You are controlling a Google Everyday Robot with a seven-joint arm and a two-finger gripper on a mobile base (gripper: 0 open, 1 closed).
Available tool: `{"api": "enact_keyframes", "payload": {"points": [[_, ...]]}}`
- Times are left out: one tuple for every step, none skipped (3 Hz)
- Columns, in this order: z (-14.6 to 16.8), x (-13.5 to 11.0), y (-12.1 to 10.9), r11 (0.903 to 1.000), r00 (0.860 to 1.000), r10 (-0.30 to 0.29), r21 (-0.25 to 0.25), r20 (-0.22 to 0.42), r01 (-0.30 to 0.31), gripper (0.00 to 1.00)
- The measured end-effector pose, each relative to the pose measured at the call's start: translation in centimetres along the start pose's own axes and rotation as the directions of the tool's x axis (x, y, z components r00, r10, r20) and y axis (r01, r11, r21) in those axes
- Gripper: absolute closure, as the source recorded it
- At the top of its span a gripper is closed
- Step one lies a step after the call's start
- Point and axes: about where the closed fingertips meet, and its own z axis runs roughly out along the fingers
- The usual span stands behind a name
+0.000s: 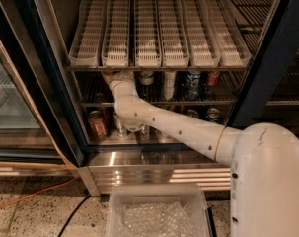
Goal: Pick coke can from middle shelf of fridge
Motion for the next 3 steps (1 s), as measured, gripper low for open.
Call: {"api": "enact_keyframes", "payload": {"points": [[0.5, 0.2, -0.4, 0.9996, 1.0, -0.001, 0.029, -0.013, 0.002, 0.31], [1.1, 0.4, -0.7, 0.9986, 1.0, -0.001, 0.053, -0.025, 0.002, 0.29], [1.8, 0.6, -0.9, 0.9977, 0.999, 0.002, 0.068, -0.032, 0.001, 0.29]]}}
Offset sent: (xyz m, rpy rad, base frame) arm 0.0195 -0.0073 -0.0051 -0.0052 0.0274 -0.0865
